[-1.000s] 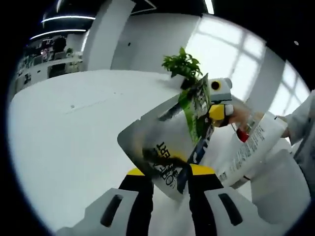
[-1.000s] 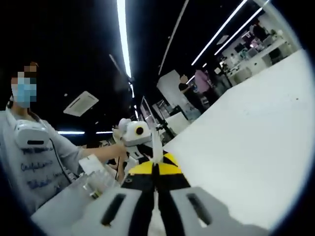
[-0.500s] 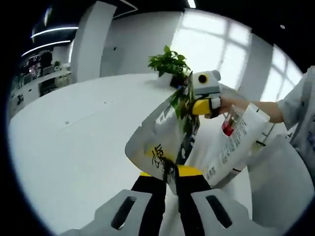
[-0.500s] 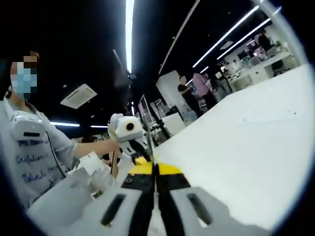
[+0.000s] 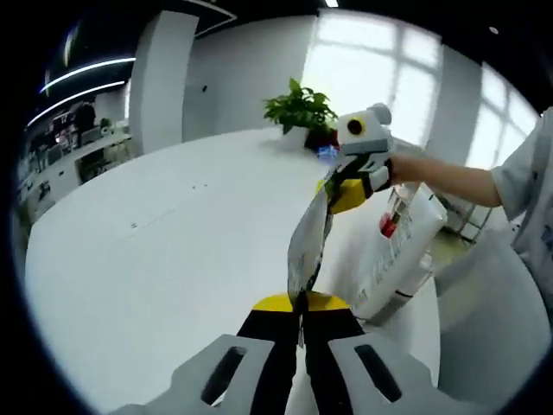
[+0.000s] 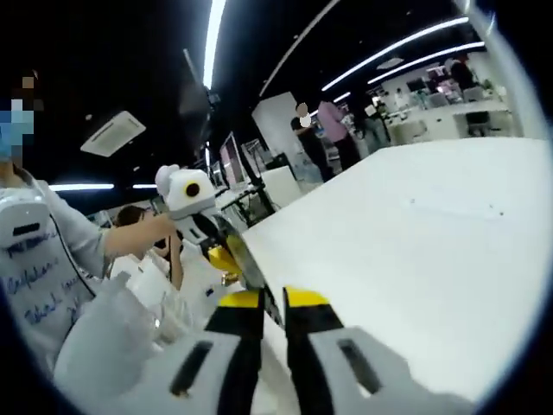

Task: Arrange the skincare products in the storage area until every visible bottle or jar stands upright without overlapping.

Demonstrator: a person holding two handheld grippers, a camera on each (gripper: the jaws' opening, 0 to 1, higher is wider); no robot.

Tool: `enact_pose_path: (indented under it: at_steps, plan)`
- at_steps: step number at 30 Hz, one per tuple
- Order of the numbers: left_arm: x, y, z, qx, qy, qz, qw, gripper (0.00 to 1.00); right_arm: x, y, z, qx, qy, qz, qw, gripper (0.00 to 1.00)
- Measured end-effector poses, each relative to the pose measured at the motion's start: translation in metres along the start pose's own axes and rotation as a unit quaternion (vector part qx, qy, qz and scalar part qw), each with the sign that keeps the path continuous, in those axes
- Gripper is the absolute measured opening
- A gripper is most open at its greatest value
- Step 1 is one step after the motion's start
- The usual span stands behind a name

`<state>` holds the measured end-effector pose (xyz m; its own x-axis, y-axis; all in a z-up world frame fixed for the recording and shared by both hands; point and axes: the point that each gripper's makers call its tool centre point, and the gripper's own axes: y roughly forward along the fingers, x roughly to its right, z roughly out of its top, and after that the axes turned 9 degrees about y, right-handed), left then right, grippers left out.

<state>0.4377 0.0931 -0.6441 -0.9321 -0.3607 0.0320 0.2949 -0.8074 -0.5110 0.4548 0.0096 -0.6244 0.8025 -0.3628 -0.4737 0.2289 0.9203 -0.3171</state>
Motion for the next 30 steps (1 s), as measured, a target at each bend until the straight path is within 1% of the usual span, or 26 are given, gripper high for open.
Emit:
enact_pose_path:
  at_steps: [1,4,6,7,8,9,10,11,12,14,17,19,21,23,26,30]
  plan:
    - [0.002,-0.004,-0.003,-0.009,0.007,0.003,0.9999,0.0,0.0,0.0,0.002,-0.004,-0.01,-0.008,0.9999,0.1]
    - [0.005,-0.011,-0.007,-0.019,0.015,0.006,0.9997,0.0,-0.001,0.0,0.006,-0.009,-0.015,-0.017,0.9997,0.13]
    - [0.006,-0.018,-0.009,-0.026,0.021,0.012,0.9994,0.0,0.001,-0.002,0.003,-0.029,-0.03,-0.037,0.9985,0.15]
    - [0.006,-0.021,-0.01,-0.028,0.024,0.014,0.9992,0.0,0.001,-0.002,0.003,-0.031,-0.034,-0.039,0.9982,0.13]
    - [0.007,-0.025,-0.01,-0.029,0.024,0.015,0.9992,0.0,-0.003,-0.002,0.004,-0.036,-0.046,-0.034,0.9977,0.12]
    - [0.007,-0.027,-0.009,-0.03,0.025,0.019,0.9991,0.0,-0.005,-0.002,0.006,-0.032,-0.041,-0.034,0.9981,0.12]
    - [0.004,-0.031,-0.009,-0.034,0.035,0.032,0.9983,0.0,-0.008,-0.002,0.009,-0.031,-0.044,-0.034,0.998,0.13]
    - [0.002,-0.034,-0.011,-0.042,0.042,0.036,0.9976,0.0,-0.01,-0.002,0.011,-0.029,-0.046,-0.033,0.998,0.13]
    - [0.003,-0.037,-0.011,-0.039,0.037,0.033,0.998,0.0,-0.013,-0.002,0.012,-0.028,-0.046,-0.033,0.998,0.12]
    - [0.005,-0.041,-0.011,-0.042,0.036,0.033,0.9979,0.0,-0.019,-0.002,0.014,-0.028,-0.056,-0.037,0.9974,0.12]
    - [0.007,-0.047,-0.012,-0.053,0.054,0.04,0.9963,0.0,-0.028,-0.002,0.018,-0.032,-0.069,-0.035,0.9965,0.14]
    - [0.008,-0.052,-0.011,-0.059,0.06,0.041,0.9956,0.0,-0.04,-0.003,0.019,-0.033,-0.079,-0.036,0.9957,0.14]
    - [0.009,-0.057,-0.01,-0.065,0.066,0.042,0.9949,0.0,-0.043,-0.004,0.023,-0.034,-0.087,-0.04,0.9948,0.15]
    - [0.009,-0.063,-0.012,-0.076,0.077,0.043,0.9932,0.0,-0.045,-0.005,0.025,-0.035,-0.09,-0.04,0.9945,0.16]
    - [0.012,-0.07,-0.013,-0.089,0.085,0.042,0.9915,0.0,-0.053,-0.006,0.029,-0.039,-0.099,-0.042,0.9934,0.17]
    - [0.014,-0.078,-0.013,-0.106,0.098,0.04,0.9887,0.0,-0.071,-0.005,0.032,-0.05,-0.111,-0.034,0.992,0.21]
